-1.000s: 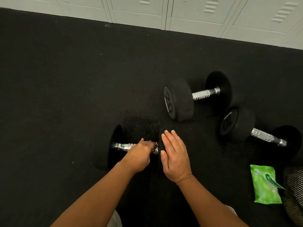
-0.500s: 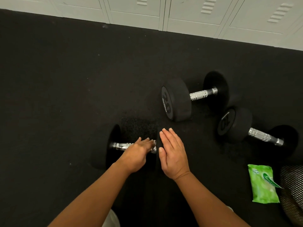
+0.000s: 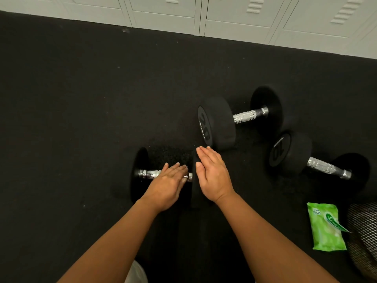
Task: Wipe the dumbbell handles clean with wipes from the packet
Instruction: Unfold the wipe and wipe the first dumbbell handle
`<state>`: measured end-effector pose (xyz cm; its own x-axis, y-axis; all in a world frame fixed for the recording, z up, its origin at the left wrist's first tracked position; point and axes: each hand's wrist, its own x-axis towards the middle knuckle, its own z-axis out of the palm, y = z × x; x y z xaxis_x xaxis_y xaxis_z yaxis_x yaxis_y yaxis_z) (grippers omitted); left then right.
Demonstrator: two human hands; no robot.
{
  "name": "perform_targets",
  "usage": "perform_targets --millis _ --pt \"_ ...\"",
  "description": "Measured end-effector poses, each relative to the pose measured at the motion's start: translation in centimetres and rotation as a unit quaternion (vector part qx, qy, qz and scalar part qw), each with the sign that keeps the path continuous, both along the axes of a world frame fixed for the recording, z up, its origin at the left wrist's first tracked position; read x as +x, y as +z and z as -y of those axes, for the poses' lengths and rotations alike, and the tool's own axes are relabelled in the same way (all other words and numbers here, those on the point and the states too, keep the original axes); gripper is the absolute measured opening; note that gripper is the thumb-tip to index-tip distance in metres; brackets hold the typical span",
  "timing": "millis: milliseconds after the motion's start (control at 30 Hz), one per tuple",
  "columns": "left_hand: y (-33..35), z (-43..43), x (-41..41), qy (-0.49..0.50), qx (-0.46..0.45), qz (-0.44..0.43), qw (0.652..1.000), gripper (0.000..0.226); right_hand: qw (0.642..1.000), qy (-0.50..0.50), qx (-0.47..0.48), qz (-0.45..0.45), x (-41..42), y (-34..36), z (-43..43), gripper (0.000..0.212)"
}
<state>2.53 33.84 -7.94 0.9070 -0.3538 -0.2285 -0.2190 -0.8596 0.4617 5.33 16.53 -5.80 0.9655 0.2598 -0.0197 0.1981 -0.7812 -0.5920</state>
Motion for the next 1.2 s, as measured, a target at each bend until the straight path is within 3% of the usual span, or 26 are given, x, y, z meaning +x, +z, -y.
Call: perform_targets --millis 233,367,667,900,1033,1200 --pt "0.1 1.7 0.6 0.051 0.022 0.010 0.998 0.046 0.999 -0.005 0.020 -0.033 1.6 0.1 -0.1 0.057" --pt "0.2 1.9 0.4 0.028 -0.001 0.004 1.000 0.047 0.999 -0.005 0.025 -0.046 2.2 0.2 0.1 0.044" --pt "-0.1 1.8 0.9 0.031 0.025 0.039 0.998 0.052 0.999 -0.006 0.021 -0.047 2.3 0.2 -0.1 0.043" --pt "-0.9 0.5 -1.6 -0.039 0.017 0.122 0.992 0.067 0.998 -0.010 0.022 -0.063 2.5 0.3 0.0 0.043" --pt "-1.2 1.0 -0.9 -0.010 0.012 0.113 0.993 0.067 0.996 -0.016 0.025 -0.082 3.5 0.2 -0.2 0.042" --pt "-1.6 2.0 -1.2 0.017 -0.025 0.108 0.994 0.068 0.996 -0.006 -0.063 -0.064 4.5 0.5 -0.5 0.043"
